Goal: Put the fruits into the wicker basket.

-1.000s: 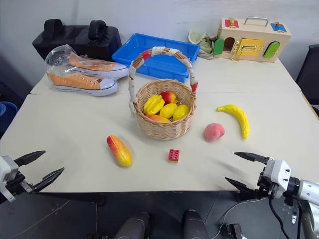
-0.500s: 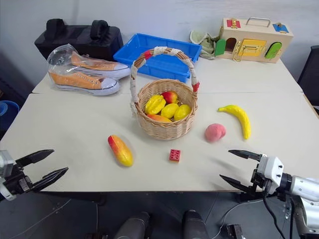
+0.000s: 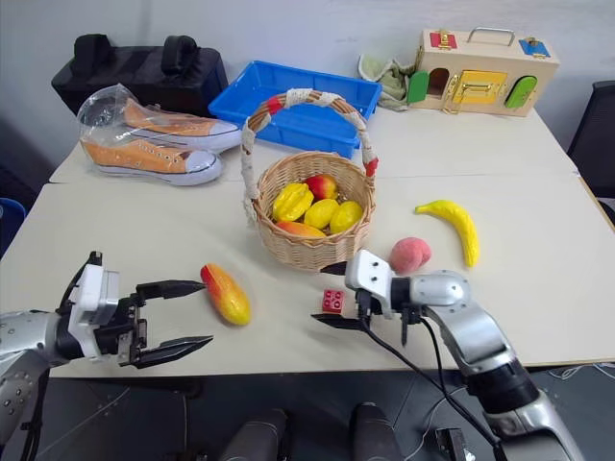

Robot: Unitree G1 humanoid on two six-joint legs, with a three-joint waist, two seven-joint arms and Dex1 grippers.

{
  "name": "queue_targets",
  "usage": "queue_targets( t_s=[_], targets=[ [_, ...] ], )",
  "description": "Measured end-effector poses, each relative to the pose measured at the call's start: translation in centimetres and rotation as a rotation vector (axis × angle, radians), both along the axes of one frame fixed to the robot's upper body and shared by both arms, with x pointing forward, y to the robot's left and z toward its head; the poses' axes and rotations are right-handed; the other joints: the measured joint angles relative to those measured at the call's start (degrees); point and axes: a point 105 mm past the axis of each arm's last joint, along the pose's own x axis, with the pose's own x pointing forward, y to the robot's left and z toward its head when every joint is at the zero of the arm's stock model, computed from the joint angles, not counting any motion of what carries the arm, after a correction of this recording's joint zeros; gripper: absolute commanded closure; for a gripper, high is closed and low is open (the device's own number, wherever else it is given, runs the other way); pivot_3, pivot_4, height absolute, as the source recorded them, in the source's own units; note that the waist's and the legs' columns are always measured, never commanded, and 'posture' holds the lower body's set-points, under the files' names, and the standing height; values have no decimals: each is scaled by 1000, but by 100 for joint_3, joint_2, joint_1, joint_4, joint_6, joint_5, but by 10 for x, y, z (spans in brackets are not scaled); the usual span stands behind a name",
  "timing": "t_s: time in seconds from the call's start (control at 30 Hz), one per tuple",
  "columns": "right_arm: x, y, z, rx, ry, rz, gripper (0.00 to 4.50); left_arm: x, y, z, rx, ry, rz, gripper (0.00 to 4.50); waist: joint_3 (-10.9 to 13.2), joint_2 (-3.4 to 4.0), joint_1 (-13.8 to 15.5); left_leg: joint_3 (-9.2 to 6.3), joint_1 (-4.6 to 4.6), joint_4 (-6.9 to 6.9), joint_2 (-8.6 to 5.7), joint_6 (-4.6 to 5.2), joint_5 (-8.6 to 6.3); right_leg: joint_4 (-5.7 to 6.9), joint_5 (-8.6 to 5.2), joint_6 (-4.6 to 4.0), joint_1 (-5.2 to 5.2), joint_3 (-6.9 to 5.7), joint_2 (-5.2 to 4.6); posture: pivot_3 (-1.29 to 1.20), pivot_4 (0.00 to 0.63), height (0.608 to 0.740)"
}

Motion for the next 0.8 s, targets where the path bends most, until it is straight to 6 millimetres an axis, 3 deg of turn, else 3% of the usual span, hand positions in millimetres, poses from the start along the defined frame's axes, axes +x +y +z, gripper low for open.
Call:
queue_targets(
  t_s=[0.1, 0.33, 0.5, 0.6, 0.67, 0.8],
  targets=[
    [8, 2, -8, -16, 24, -12, 624, 0, -1, 0, 1, 3, 3, 0, 0, 0, -10, 2, 0, 3, -1, 1, 0, 0, 0, 0, 0, 2, 0, 0, 150, 740],
    [6, -10, -17, -48, 30, 9, 3017, -1, -2, 1, 4, 1, -3, 0, 0, 0, -8, 3, 5, 7, 5, -8, 5, 11, 0, 0, 1, 3, 7, 0, 150, 740],
    [-3, -32, -13, 31, 81, -24, 2982, 1, -3, 3, -1, -6, -8, 0, 1, -1, 13, 2, 6, 10, 5, -7, 6, 14, 0, 0, 4, 4, 6, 0, 150, 740],
    [-24, -70, 34, 297, 141, -144, 2982, 8, -12, 13, -98, -31, 6, 0, 14, 24, 125, 2, 0, 13, 1, 1, 1, 9, 2, 4, 6, 5, -1, 0, 150, 740],
    [-29, -108, 63, 321, 94, -272, 2982, 12, -15, 17, -151, -39, 18, 0, 13, 21, 151, 3, 4, 13, 2, 3, 0, -5, 4, 6, 18, 0, 1, 0, 150, 740],
    [-17, -183, 82, 328, -35, -572, 2982, 18, -24, 22, -200, -56, 4, 0, 9, -3, 138, 23, 17, 16, 3, 5, 1, -11, 4, 6, 31, 1, 12, 0, 150, 740]
  ],
)
